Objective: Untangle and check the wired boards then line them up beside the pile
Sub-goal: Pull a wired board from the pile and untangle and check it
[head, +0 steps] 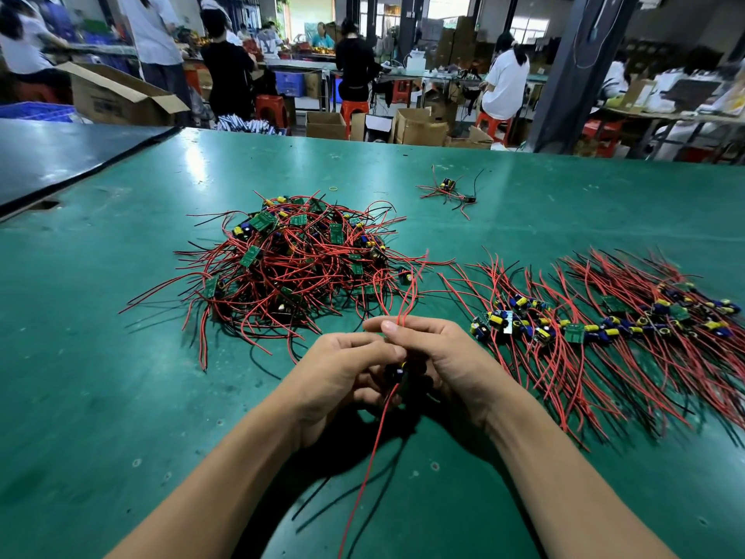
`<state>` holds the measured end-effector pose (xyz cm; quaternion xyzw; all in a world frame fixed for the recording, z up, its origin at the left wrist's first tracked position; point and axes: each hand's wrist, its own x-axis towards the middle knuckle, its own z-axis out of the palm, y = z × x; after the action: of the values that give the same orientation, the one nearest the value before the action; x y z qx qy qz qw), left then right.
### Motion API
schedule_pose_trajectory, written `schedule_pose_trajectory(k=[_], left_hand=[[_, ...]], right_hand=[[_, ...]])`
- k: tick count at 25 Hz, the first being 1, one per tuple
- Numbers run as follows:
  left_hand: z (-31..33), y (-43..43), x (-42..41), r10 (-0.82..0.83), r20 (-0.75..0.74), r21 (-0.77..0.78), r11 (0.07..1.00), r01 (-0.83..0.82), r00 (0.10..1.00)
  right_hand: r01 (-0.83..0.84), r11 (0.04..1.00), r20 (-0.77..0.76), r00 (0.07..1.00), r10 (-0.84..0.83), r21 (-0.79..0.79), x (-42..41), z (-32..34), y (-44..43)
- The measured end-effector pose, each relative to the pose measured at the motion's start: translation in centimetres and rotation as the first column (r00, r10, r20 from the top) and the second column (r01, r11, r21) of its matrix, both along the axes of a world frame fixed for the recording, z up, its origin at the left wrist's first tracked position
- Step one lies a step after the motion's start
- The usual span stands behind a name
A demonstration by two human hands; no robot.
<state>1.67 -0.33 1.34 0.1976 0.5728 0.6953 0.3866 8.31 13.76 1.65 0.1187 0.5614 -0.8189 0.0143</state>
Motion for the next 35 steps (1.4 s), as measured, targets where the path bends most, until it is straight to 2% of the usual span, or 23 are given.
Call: schedule_pose_trajectory(k=[2, 4, 6, 8, 10, 13, 16, 23, 25, 30, 33, 35], left_hand=[[-0.1, 0.2, 0.1, 0.018, -0.029, -0.005, 1.0, -0.018, 0.999], [0.0, 0.3, 0.1, 0.013, -0.048, -0.015, 1.0, -0.014, 0.999], [0.1, 0.2, 0.3, -0.023, -0.07, -0.022, 1.0, 0.021, 0.997], [0.2, 0.2, 0.4, -0.047, -0.098, -0.037, 0.998, 0.044, 0.994], [0.1, 0.5, 0.5, -0.042, -0.129, -0.062, 0.998, 0.034, 0.991], [0.1, 0.6, 0.6, -0.021, -0.144, -0.057, 0.998, 0.013, 0.989], [0.2, 0.5, 1.0, -0.022, -0.132, -0.017, 1.0, 0.02, 0.991], [-0.3, 0.9, 1.0, 0.107, -0.035, 0.035, 0.994, -0.106, 0.994], [-0.4, 0.8, 1.0, 0.131, -0.013, 0.062, 0.99, -0.13, 0.991], [-0.4, 0.3, 0.6, 0.113, -0.073, 0.027, 0.993, -0.112, 0.991], [-0.5, 0.1, 0.5, 0.075, -0.099, -0.003, 0.997, -0.075, 0.992], [-0.5, 0.2, 0.6, 0.057, -0.095, -0.004, 0.998, -0.057, 0.994]], right_hand=[[0.06, 0.998, 0.017, 0.998, -0.06, 0.03, -0.2, -0.1, -0.2], [0.159, 0.977, -0.008, 0.987, -0.16, 0.143, -0.3, -0.3, -0.1], [0.271, 0.9, -0.074, 0.962, -0.262, 0.341, -0.4, -0.5, 0.5], [0.356, 0.811, -0.132, 0.933, -0.334, 0.464, -0.6, -0.6, 1.1], [0.374, 0.809, -0.144, 0.926, -0.348, 0.453, -0.8, -0.8, 1.2], [0.292, 0.902, -0.096, 0.956, -0.275, 0.319, -0.9, -0.7, 0.6], [0.266, 0.942, -0.08, 0.964, -0.254, 0.206, -0.9, -0.3, 0.5], [0.19, 0.969, -0.059, 0.981, -0.183, 0.16, -0.7, -0.3, -0.5], [0.122, 0.978, -0.043, 0.992, -0.117, 0.17, -0.4, -0.4, -0.6], [-0.004, 0.978, -0.035, 0.999, 0.012, 0.21, -0.1, -0.6, -0.2], [0.065, 0.943, -0.059, 0.997, -0.049, 0.325, -0.3, -0.7, 0.1], [0.158, 0.886, -0.091, 0.987, -0.131, 0.435, -0.5, -0.8, 0.4]])
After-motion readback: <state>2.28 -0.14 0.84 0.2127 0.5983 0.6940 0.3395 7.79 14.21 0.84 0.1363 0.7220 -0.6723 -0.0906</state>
